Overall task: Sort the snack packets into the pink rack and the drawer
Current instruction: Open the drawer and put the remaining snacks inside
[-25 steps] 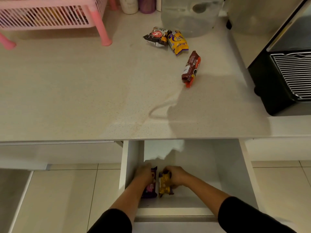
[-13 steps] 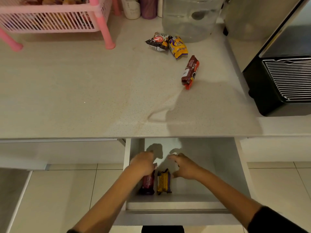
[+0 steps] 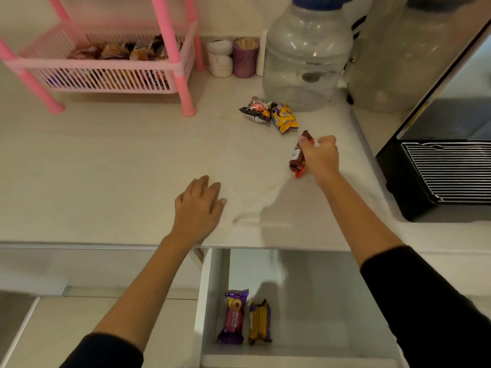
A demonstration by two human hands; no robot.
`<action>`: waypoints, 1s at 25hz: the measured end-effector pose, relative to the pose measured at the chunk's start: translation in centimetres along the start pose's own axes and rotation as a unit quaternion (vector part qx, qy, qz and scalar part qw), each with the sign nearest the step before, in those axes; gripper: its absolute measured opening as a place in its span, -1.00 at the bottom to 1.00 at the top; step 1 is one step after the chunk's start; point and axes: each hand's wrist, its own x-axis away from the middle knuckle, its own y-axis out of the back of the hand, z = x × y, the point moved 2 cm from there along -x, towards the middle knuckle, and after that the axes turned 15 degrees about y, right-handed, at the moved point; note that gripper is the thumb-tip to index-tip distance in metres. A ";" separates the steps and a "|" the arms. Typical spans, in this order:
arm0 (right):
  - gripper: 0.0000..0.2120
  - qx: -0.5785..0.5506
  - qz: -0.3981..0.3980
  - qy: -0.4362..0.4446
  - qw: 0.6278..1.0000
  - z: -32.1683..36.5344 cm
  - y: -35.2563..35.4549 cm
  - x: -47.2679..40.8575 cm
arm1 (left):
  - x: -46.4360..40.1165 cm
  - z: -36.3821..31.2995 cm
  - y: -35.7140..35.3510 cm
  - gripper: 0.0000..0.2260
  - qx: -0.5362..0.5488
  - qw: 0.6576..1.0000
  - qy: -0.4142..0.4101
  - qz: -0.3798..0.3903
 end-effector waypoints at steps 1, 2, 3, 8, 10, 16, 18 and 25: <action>-0.48 0.045 0.017 -0.025 0.999 -0.2 -0.9 -1.0 | 0.0 0.2 -0.7 -0.60 -0.035 0.999 0.004 -0.012; -0.44 0.088 0.034 -0.044 0.995 -0.5 -1.5 -1.6 | 0.0 0.3 -1.3 -0.58 -0.058 0.998 0.003 -0.023; -0.44 0.119 0.044 -0.048 0.991 -0.6 -2.0 -1.8 | 0.0 0.4 -1.5 -0.56 -0.070 0.997 0.000 -0.031; -0.47 0.091 0.098 -0.024 0.991 0.4 -1.8 0.9 | -0.2 0.4 -1.7 -0.56 -0.070 0.996 0.001 -0.046; -0.53 0.031 0.143 0.006 0.989 0.6 -0.7 4.7 | -0.2 0.5 -1.8 -0.56 -0.062 0.997 0.003 -0.044; -0.64 -0.018 0.345 0.004 0.939 -4.5 3.6 21.3 | -0.4 0.7 -2.1 -0.56 -0.045 0.998 0.000 -0.042; -0.76 0.028 0.362 -0.051 0.930 -8.3 3.2 22.8 | -0.4 0.7 -2.1 -0.57 -0.049 0.997 -0.006 -0.053; -0.67 0.256 0.461 -0.142 0.838 -18.8 -2.3 21.2 | -0.7 0.8 -2.4 -0.59 -0.052 0.997 -0.006 -0.060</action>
